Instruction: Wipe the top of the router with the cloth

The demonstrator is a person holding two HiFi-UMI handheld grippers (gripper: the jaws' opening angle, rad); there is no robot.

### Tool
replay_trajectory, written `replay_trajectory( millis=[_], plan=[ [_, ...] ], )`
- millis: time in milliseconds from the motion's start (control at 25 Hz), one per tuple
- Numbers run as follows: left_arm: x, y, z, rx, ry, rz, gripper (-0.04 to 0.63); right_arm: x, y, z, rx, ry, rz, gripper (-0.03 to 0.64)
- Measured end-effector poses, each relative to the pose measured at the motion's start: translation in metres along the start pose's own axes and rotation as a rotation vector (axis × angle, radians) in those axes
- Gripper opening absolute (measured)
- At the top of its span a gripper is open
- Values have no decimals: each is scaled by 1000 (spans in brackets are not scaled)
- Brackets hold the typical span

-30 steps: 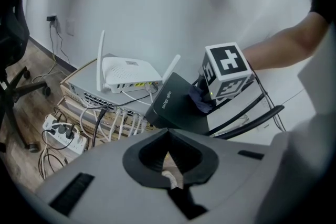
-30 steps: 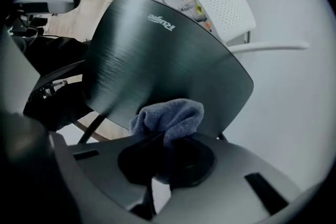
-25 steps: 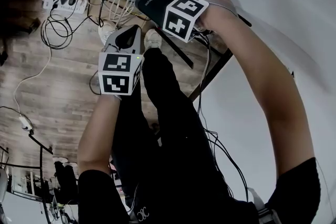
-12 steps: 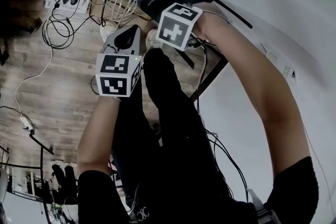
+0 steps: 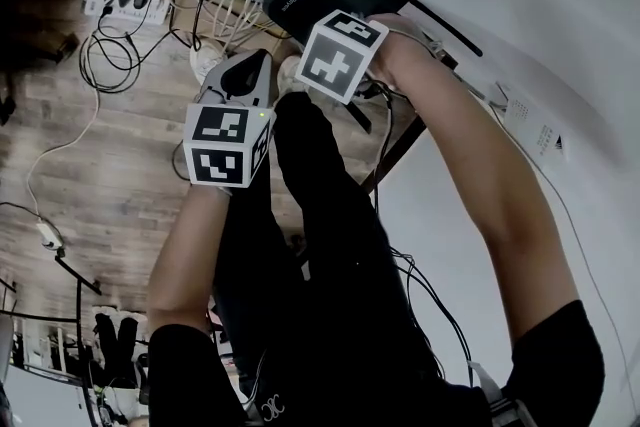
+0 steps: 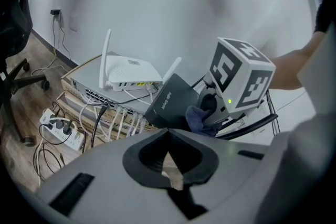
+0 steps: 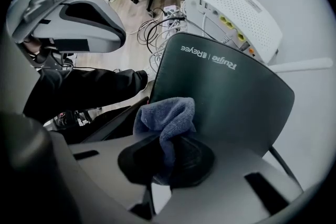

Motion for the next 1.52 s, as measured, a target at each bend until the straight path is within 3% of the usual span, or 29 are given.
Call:
replay_trajectory(
  millis=[480,1040,1360,1520],
  plan=[
    [1,3,6,9,6,-17,-3,5,3,0,-18,-18,-89,12],
    [1,-1,7,-2,0,-8,-3,29,35,4,-16,-130,-245,12],
    [1,3,1,-10,0,-6,-3,34,34,-6,-147,-97,-369,12],
    [2,4,1,-5,4,-5,-3,38,35,-16,-222,-141,-375,12]
  ],
)
Point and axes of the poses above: the fingertips, and each gripper's own axes: x backward along the fingers, z to its left, y out of its top, the point moved 8 cm from there along x, backward along the fingers, and after that the axes turned 7 degrees about z, right-handed, at the moved point
